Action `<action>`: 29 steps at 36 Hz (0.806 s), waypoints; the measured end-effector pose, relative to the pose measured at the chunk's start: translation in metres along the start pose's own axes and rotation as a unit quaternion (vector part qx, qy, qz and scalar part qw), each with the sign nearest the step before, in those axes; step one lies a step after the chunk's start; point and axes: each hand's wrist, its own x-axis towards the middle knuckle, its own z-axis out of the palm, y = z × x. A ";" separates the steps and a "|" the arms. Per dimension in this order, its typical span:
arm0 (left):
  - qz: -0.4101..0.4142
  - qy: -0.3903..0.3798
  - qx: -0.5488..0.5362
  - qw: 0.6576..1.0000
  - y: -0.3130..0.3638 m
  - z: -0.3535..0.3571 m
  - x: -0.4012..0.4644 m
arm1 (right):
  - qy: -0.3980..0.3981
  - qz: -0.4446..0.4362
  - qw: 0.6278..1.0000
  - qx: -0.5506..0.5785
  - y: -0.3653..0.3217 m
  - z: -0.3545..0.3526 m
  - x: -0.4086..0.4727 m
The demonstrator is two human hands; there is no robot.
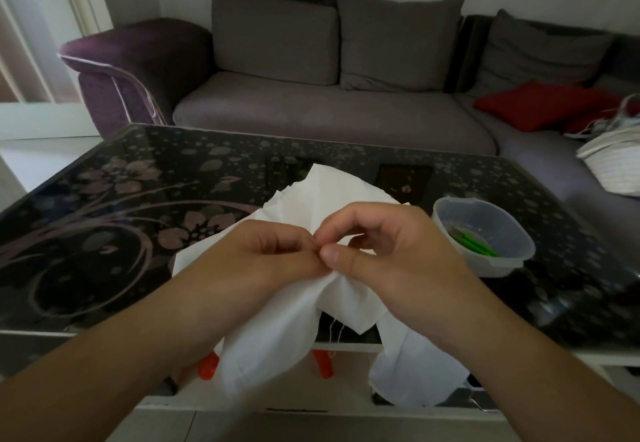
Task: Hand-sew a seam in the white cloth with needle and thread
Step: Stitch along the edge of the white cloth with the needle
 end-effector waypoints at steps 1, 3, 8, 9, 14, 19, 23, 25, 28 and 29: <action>-0.001 0.001 0.000 1.000 -0.001 0.001 0.001 | 0.004 0.006 1.000 -0.004 0.002 0.000 0.000; -0.001 -0.002 -0.001 1.000 -0.001 0.002 0.003 | 0.020 0.025 0.999 -0.003 0.006 0.001 0.001; 0.003 0.001 -0.003 1.000 0.000 0.002 0.005 | 0.051 0.017 0.998 0.026 0.008 0.006 0.001; 0.005 0.001 0.001 1.000 0.001 0.002 0.006 | 0.063 0.015 0.997 0.045 0.008 0.006 0.001; -0.012 -0.002 0.026 1.000 0.000 0.004 0.009 | 0.140 0.044 0.977 0.155 0.009 0.011 0.000; -0.023 0.008 0.057 0.998 -0.002 0.005 0.012 | 0.163 0.057 0.954 0.247 0.006 0.007 0.001; -0.028 0.030 0.055 0.998 -0.002 0.004 0.013 | 0.156 0.080 0.935 0.307 -0.002 0.000 0.002; -0.028 0.039 0.062 0.997 -0.003 0.003 0.014 | 0.162 0.084 0.930 0.319 -0.003 -0.002 0.003; -0.023 0.050 0.099 0.994 -0.006 0.005 0.014 | 0.164 0.089 0.937 0.294 -0.003 -0.005 0.003; -0.017 0.054 0.117 0.992 -0.008 0.005 0.014 | 0.156 0.092 0.942 0.283 -0.003 -0.007 0.003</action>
